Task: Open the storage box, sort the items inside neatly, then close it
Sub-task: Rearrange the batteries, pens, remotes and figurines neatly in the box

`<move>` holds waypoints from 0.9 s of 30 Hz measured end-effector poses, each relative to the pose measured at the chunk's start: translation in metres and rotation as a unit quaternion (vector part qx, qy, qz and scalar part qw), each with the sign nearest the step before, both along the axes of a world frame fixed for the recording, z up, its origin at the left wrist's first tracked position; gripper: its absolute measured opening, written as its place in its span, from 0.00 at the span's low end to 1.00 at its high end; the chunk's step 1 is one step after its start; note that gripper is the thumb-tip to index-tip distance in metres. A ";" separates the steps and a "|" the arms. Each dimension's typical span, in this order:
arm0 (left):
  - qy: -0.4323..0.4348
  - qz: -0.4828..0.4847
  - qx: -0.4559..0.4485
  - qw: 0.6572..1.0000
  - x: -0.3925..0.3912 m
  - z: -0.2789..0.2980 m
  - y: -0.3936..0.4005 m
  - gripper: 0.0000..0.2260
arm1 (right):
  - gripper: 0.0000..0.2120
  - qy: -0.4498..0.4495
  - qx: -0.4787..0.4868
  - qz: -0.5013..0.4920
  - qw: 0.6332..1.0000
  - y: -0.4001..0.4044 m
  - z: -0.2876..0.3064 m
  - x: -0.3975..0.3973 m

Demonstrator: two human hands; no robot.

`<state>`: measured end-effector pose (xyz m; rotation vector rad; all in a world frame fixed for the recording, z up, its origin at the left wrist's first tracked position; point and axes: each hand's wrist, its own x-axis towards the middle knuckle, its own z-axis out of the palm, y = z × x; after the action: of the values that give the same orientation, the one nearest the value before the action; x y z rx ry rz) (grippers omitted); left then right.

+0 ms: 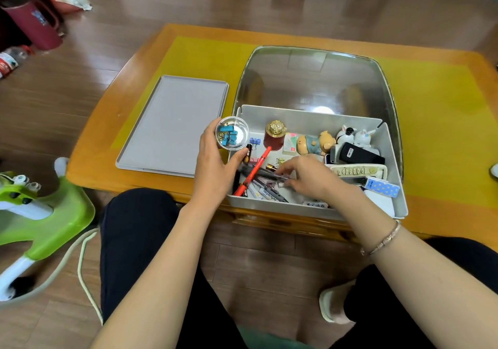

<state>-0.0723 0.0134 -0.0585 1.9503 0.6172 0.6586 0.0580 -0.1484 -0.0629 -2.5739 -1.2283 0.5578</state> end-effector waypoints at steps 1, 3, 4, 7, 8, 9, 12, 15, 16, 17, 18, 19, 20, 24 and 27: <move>-0.005 0.003 -0.008 1.000 0.000 -0.002 0.000 0.30 | 0.13 0.009 -0.002 0.009 1.000 -0.003 0.001 -0.002; -0.011 0.005 -0.023 1.000 0.001 -0.004 -0.001 0.30 | 0.15 0.012 0.000 0.019 1.000 -0.006 0.004 -0.003; -0.012 0.004 -0.029 1.000 0.002 -0.005 -0.001 0.30 | 0.16 0.013 0.011 0.018 1.000 -0.006 0.005 -0.003; -0.012 0.007 -0.036 0.999 0.002 -0.007 -0.001 0.30 | 0.12 0.003 0.059 -0.022 0.998 0.002 0.009 0.003; -0.011 0.009 -0.037 0.999 0.002 -0.007 0.000 0.30 | 0.11 -0.010 0.065 -0.035 0.997 0.007 0.009 0.005; -0.010 0.010 -0.036 0.999 0.001 -0.008 0.000 0.30 | 0.13 -0.024 0.060 -0.040 0.997 0.011 0.009 0.007; -0.010 0.013 -0.028 0.999 -0.002 -0.009 0.001 0.31 | 0.20 -0.043 0.010 -0.007 0.999 0.024 0.005 0.009; -0.003 0.022 -0.033 0.999 -0.004 -0.009 0.003 0.31 | 0.12 -0.033 -0.027 0.013 0.999 0.028 0.000 0.013; 0.006 0.032 -0.042 0.999 -0.004 -0.009 0.003 0.30 | 0.10 -0.035 -0.031 0.007 0.999 0.028 0.000 0.015; 0.019 0.046 -0.054 0.997 -0.005 -0.009 0.004 0.29 | 0.09 -0.042 -0.023 -0.009 0.999 0.028 0.001 0.017; 0.032 0.056 -0.066 0.996 -0.005 -0.008 0.005 0.27 | 0.07 -0.053 -0.004 -0.032 0.998 0.027 0.002 0.020; 0.044 0.062 -0.074 0.994 -0.006 -0.008 0.006 0.25 | 0.06 -0.067 0.020 -0.056 0.996 0.025 0.003 0.023; 0.051 0.063 -0.077 0.994 -0.006 -0.008 0.006 0.24 | 0.05 -0.081 0.043 -0.079 0.993 0.022 0.004 0.025; 0.037 0.053 -0.069 0.996 -0.005 -0.007 0.003 0.23 | 0.04 -0.113 0.137 -0.128 0.976 0.008 0.013 0.028; 0.023 0.052 -0.070 0.996 -0.002 -0.007 0.000 0.25 | 0.04 -0.029 0.134 -0.055 0.989 0.001 0.026 0.020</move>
<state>-0.0747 0.0131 -0.0656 1.8163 0.7767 0.6186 0.0784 -0.1473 -0.0366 -2.4251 -1.0872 0.2756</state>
